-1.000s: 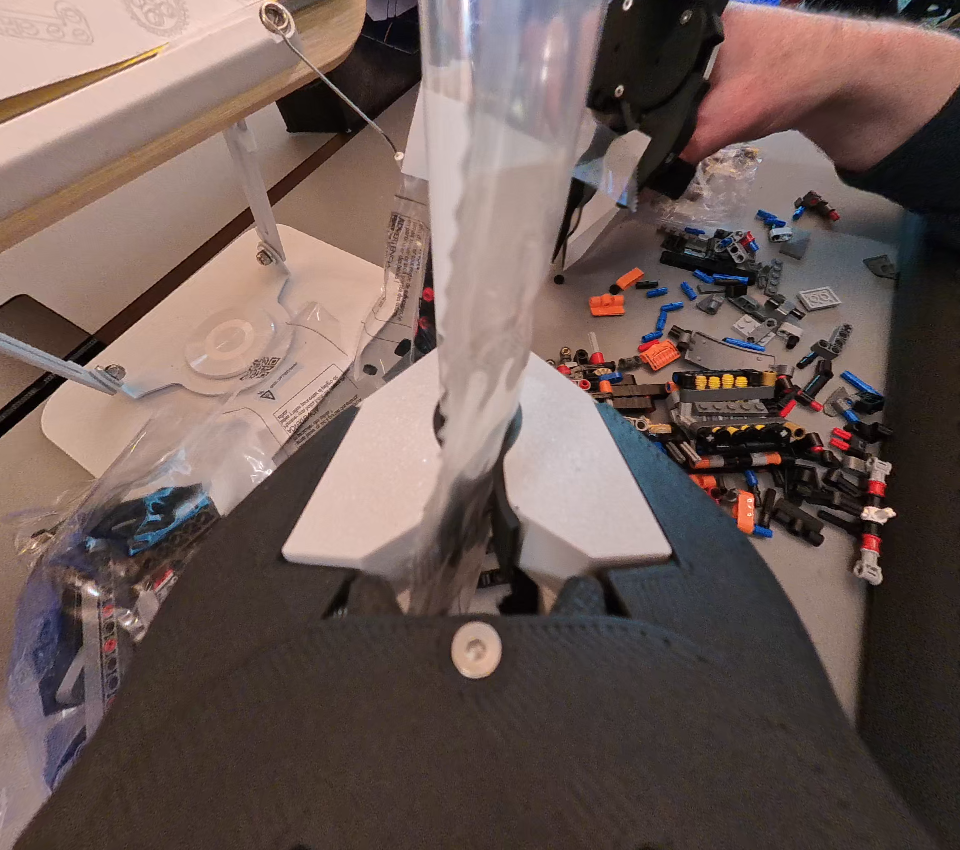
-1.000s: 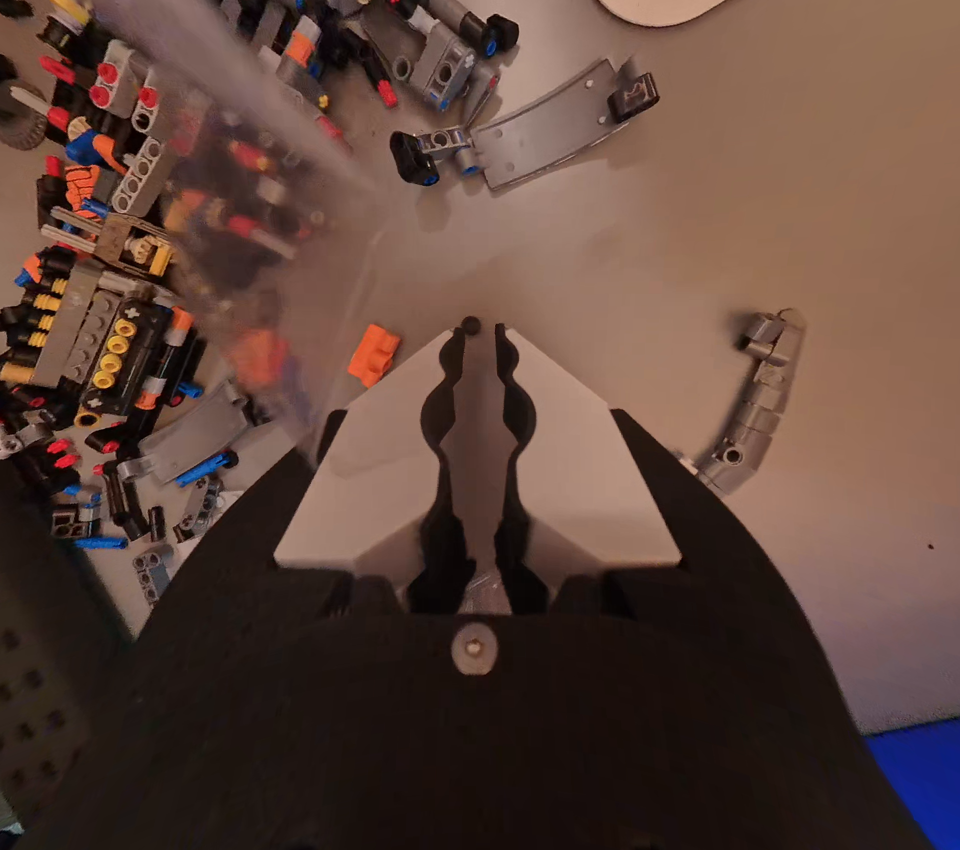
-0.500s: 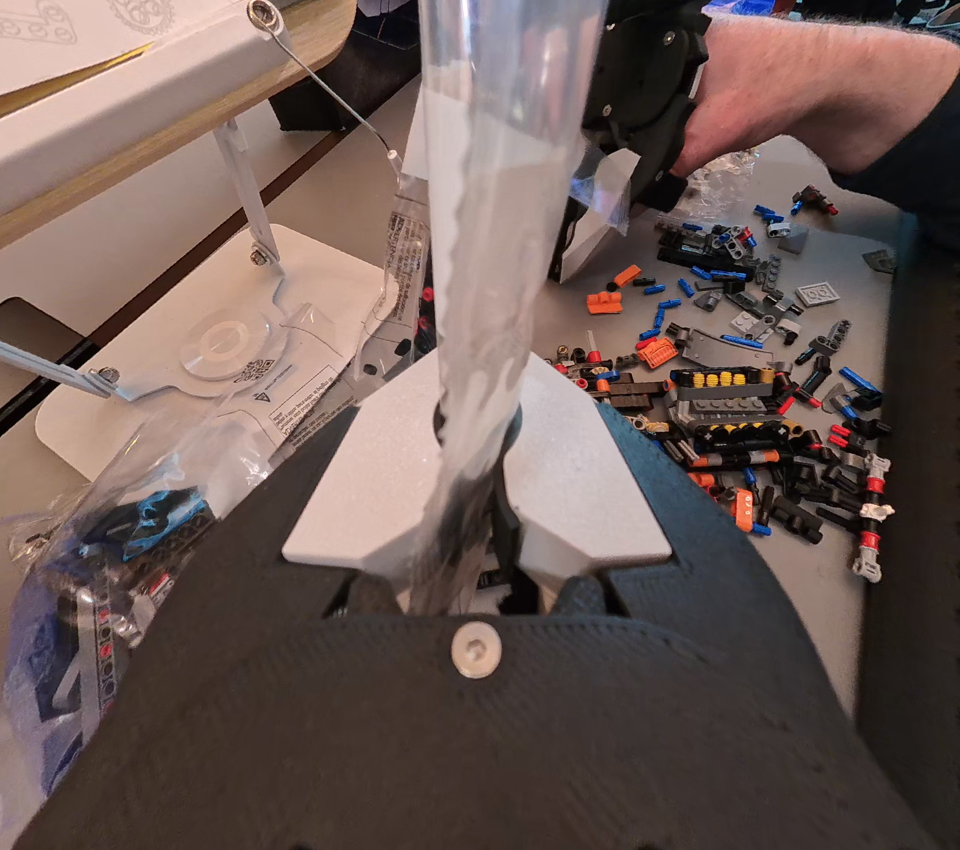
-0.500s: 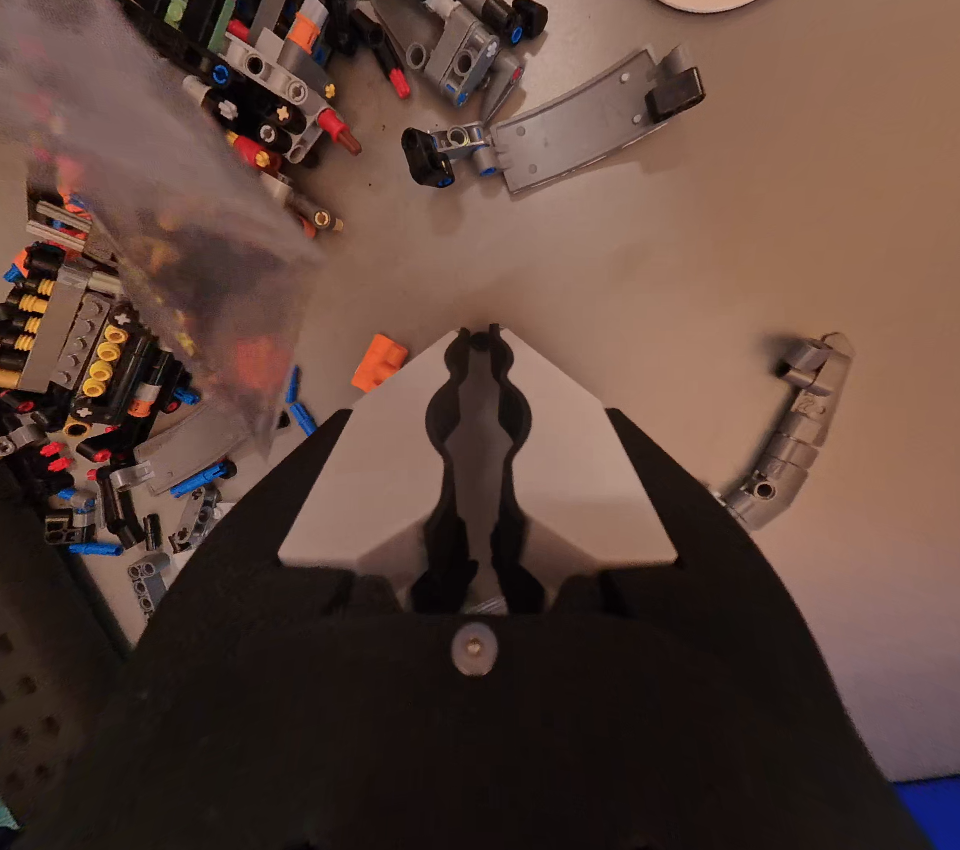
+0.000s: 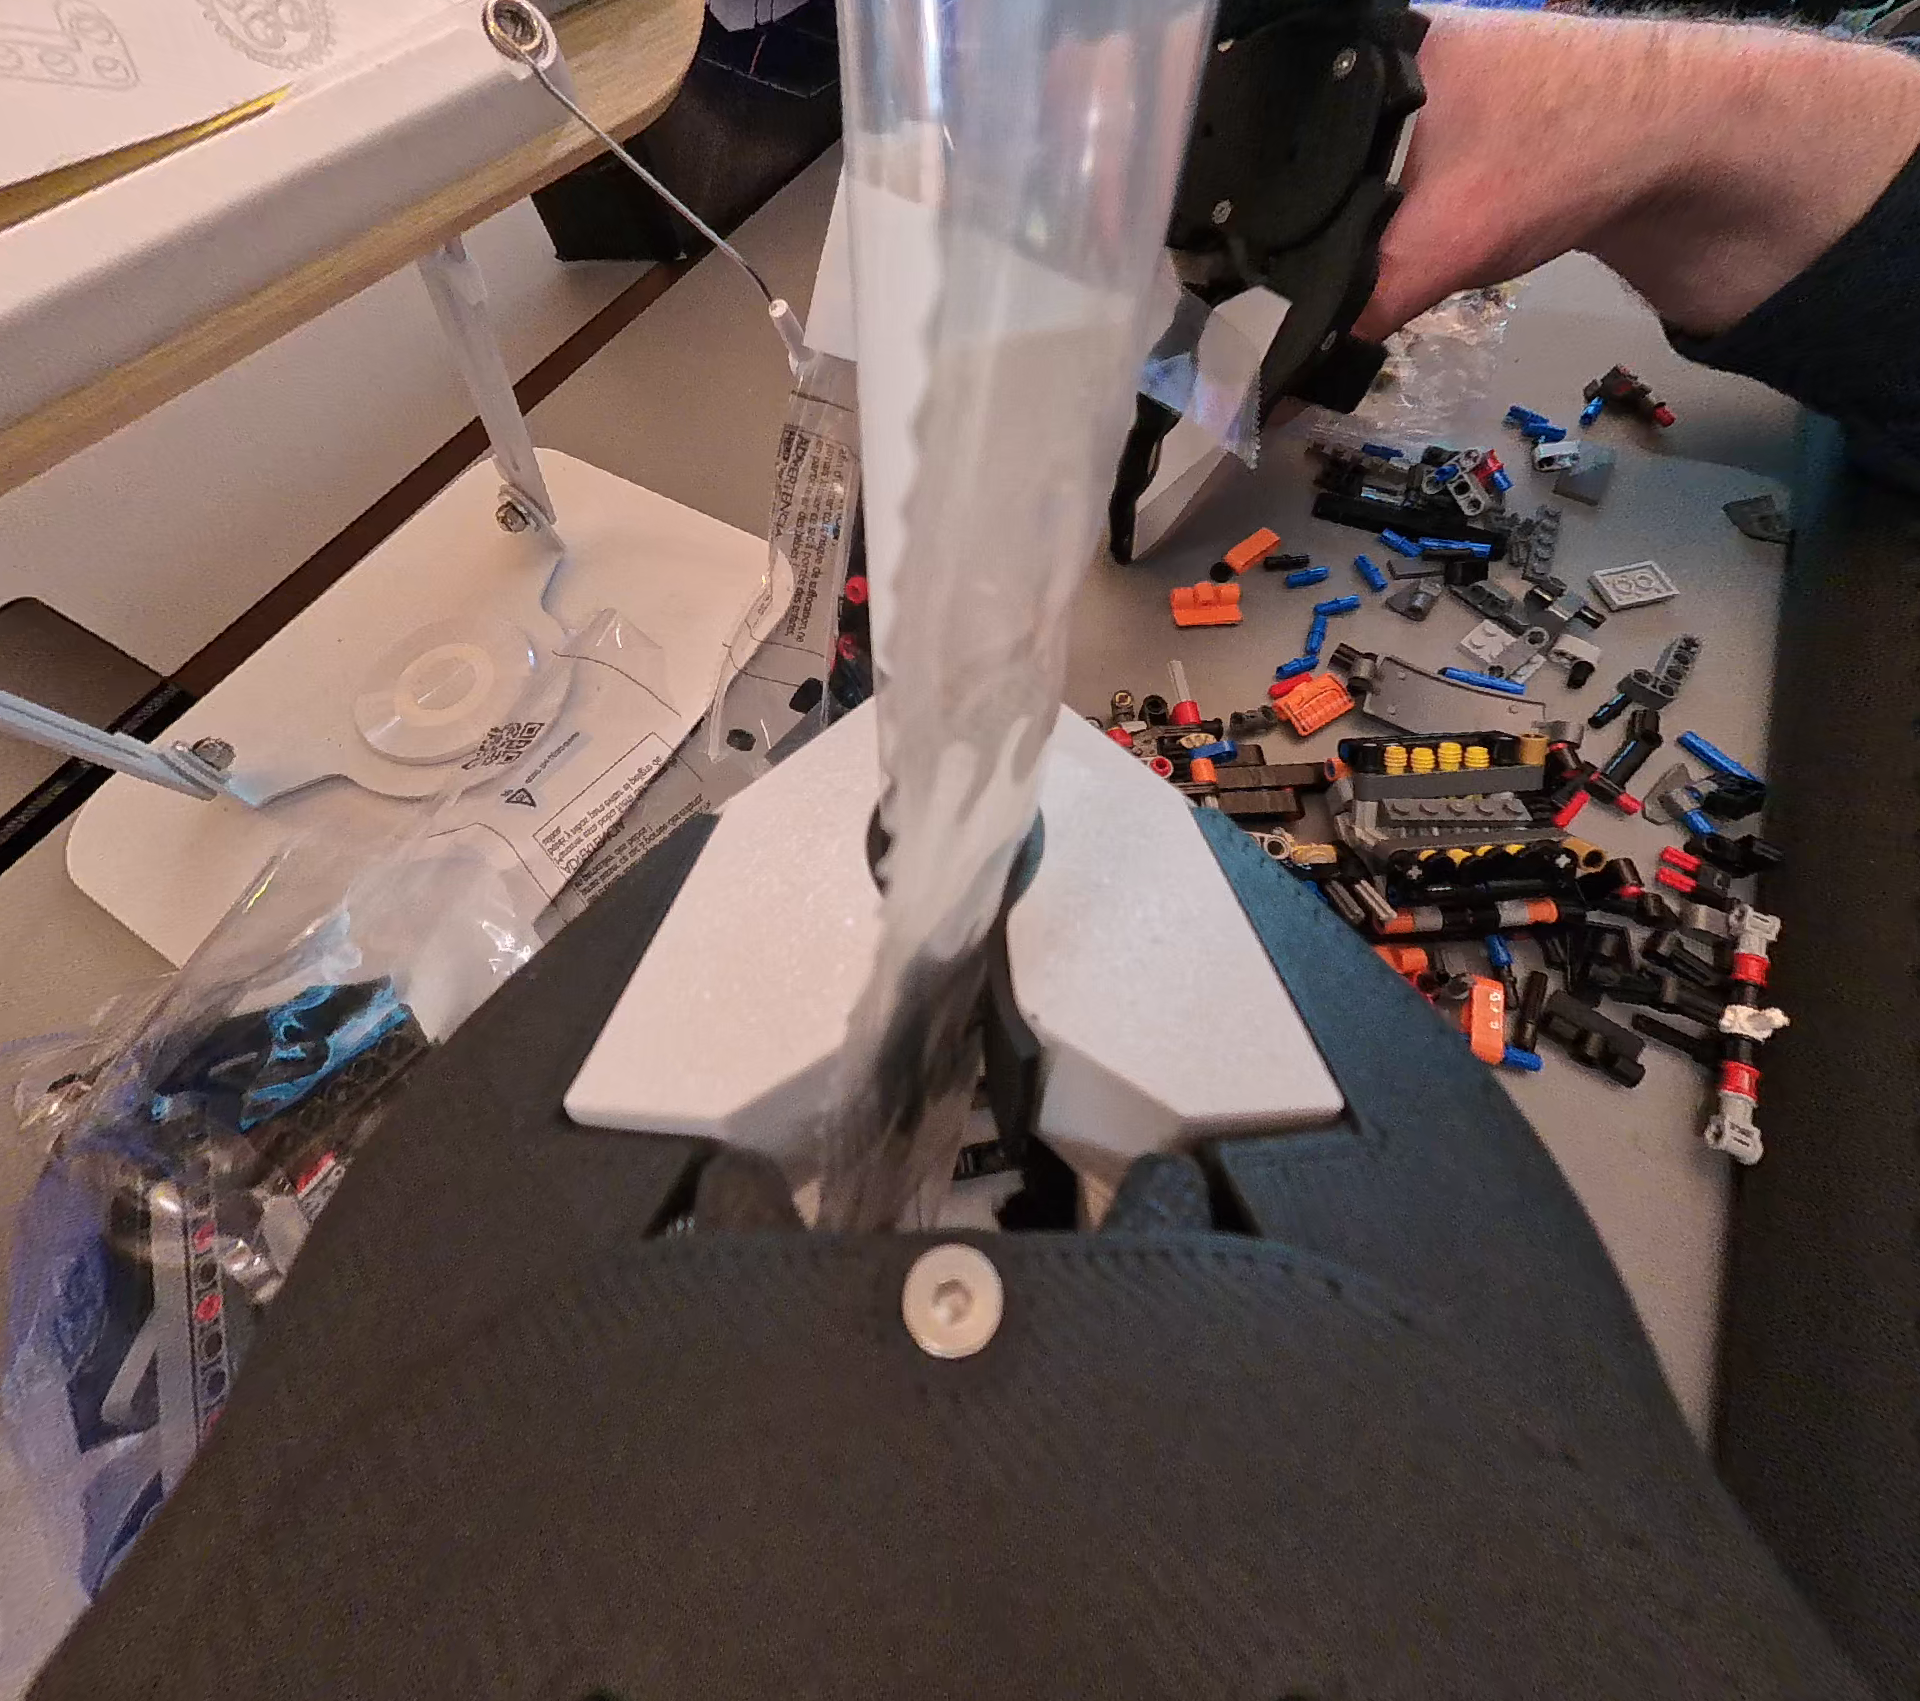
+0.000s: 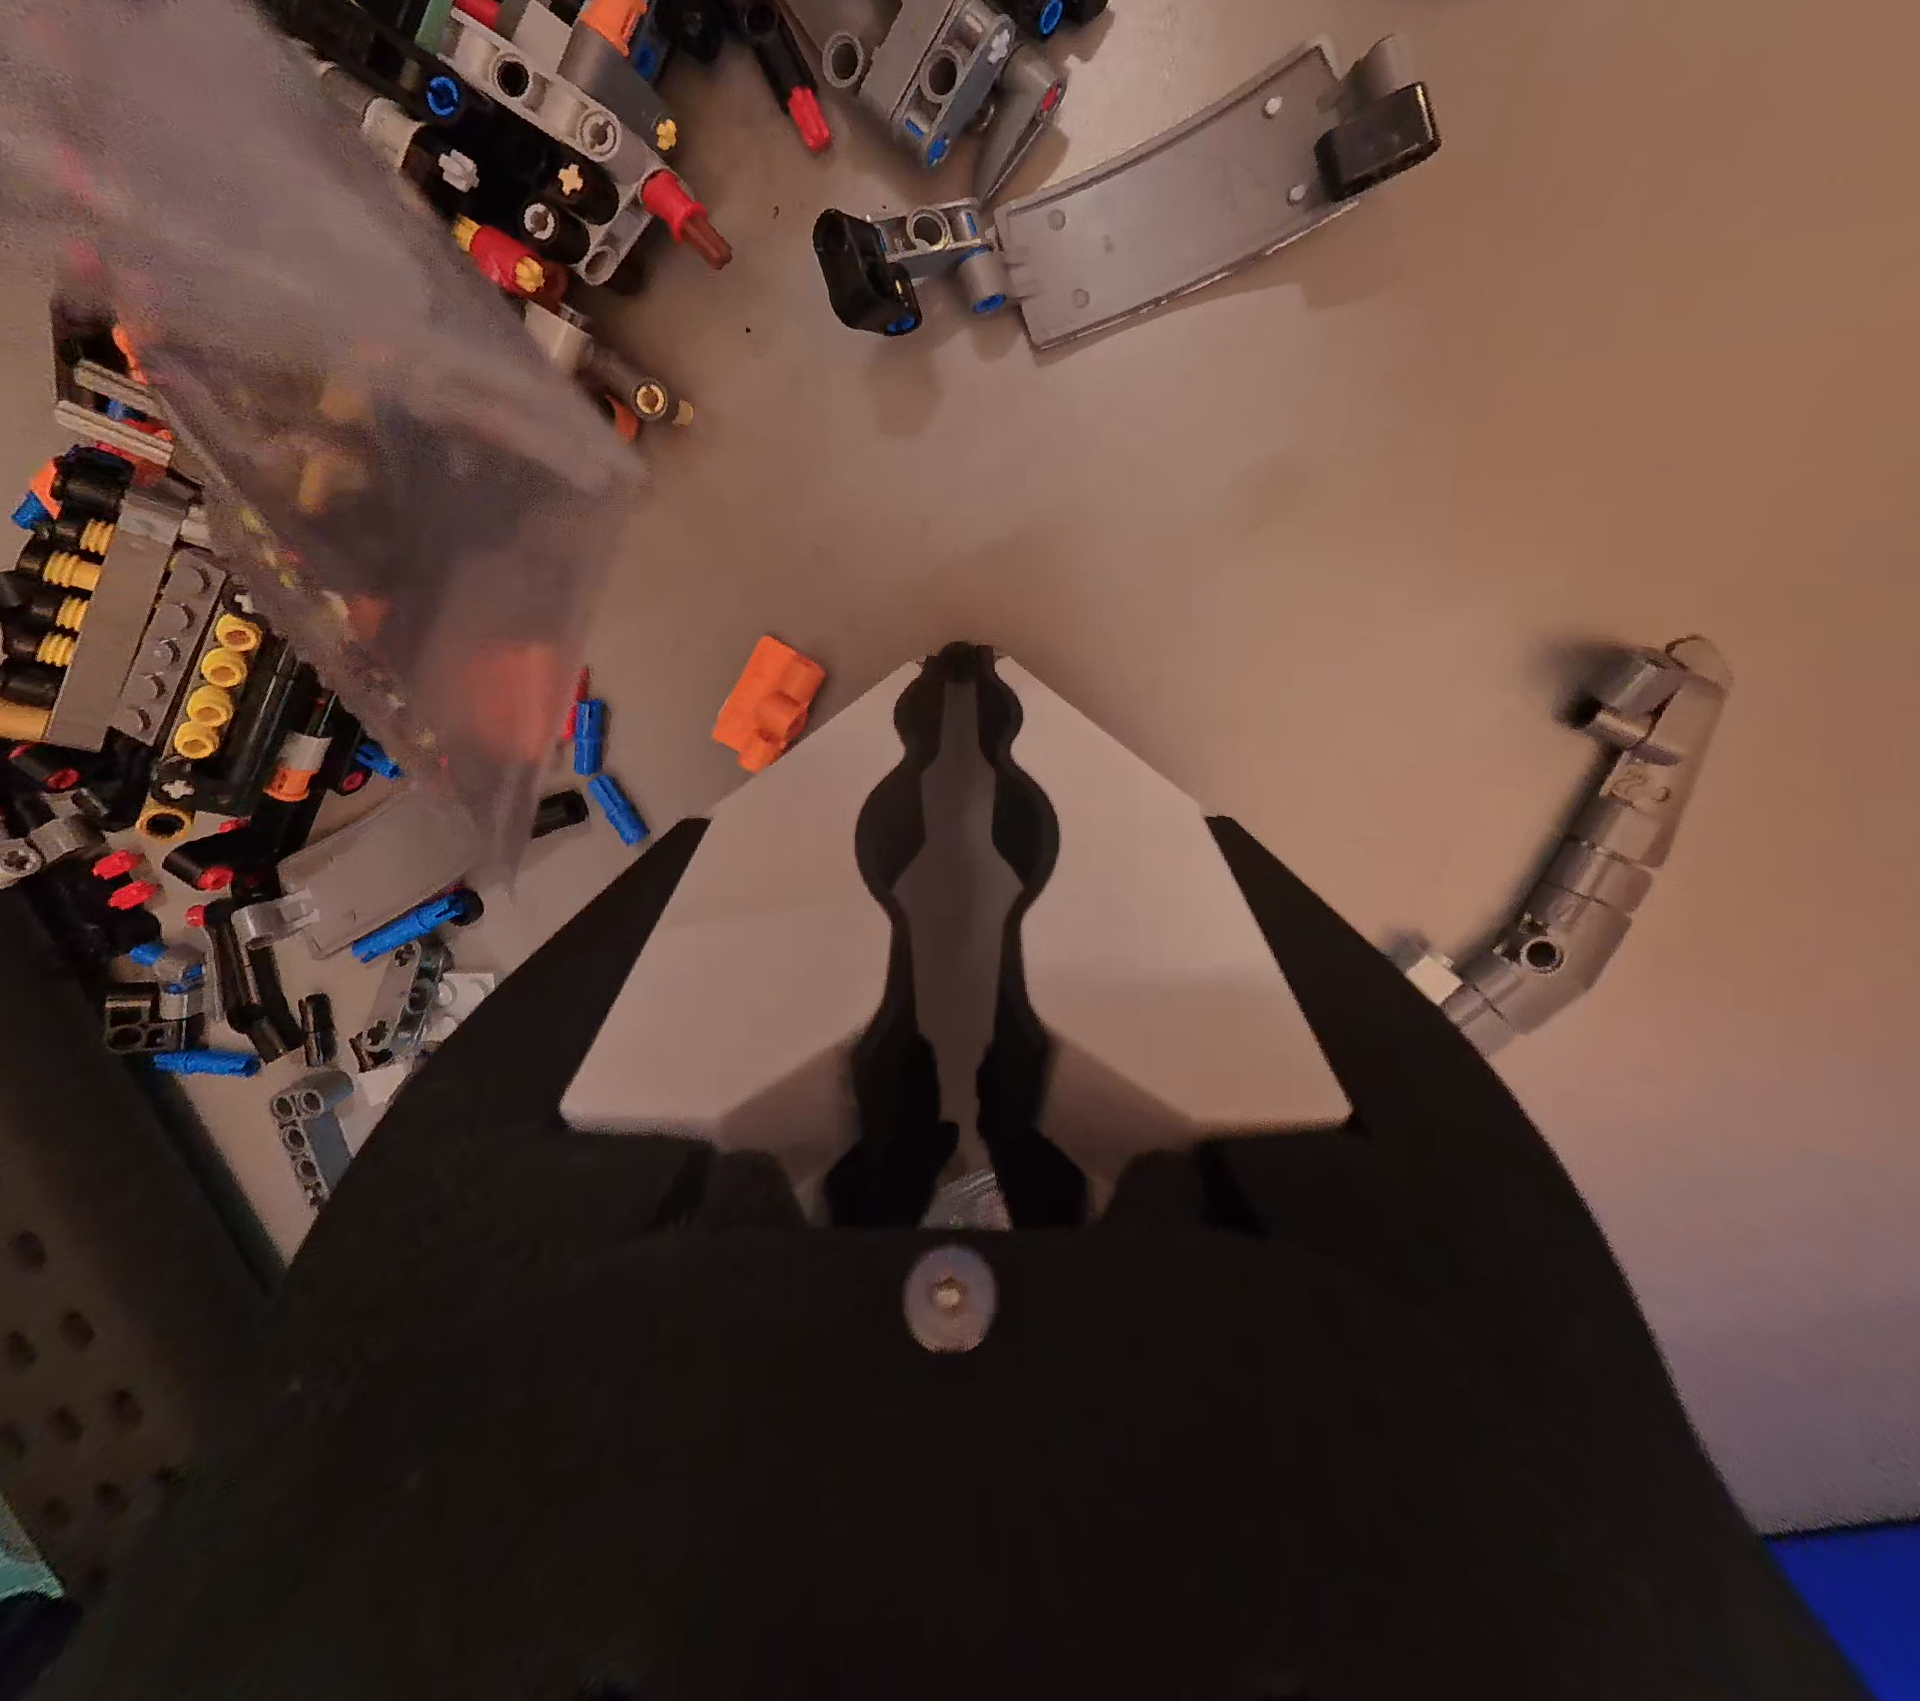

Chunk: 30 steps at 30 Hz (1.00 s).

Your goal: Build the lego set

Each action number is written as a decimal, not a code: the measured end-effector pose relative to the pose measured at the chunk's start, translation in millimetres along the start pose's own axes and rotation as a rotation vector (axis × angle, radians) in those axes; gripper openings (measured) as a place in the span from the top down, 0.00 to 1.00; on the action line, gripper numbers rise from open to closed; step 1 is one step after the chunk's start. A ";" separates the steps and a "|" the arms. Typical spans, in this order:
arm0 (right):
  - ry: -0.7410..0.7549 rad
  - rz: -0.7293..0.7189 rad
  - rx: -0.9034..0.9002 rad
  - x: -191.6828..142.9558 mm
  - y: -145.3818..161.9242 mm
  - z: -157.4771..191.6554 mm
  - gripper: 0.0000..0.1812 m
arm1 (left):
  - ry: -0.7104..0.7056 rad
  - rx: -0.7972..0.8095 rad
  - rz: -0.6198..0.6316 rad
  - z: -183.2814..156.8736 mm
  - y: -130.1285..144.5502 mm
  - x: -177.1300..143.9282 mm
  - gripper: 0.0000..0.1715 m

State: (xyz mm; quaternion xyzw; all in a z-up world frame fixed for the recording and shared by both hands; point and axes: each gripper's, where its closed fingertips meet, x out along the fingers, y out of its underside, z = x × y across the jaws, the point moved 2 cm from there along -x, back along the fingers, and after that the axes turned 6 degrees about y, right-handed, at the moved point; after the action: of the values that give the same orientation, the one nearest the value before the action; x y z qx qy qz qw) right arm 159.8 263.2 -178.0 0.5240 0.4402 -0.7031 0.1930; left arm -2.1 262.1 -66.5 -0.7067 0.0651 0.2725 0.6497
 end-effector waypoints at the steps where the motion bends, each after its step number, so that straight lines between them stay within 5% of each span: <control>1: -0.001 0.004 0.002 -0.9 1.2 -0.3 0.98 | 0.000 0.000 0.000 0.0 0.0 0.0 1.00; 12: 0.019 -0.152 0.056 -50.7 -6.8 -10.9 1.00 | 0.006 0.004 0.001 -1.6 -0.6 0.5 1.00; 19: -0.048 -0.029 -0.027 -21.9 0.8 11.9 0.91 | 0.005 0.005 0.003 -1.8 -0.5 0.4 1.00; 30: -0.094 0.081 -0.082 -3.2 7.3 33.2 0.93 | 0.008 0.008 0.007 -2.3 0.5 0.5 1.00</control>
State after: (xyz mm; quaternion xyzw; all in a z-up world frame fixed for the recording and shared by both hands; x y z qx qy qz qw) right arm 147.5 231.5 -176.0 0.4995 0.4376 -0.6999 0.2631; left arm -1.2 260.0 -67.2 -0.7049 0.0713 0.2714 0.6514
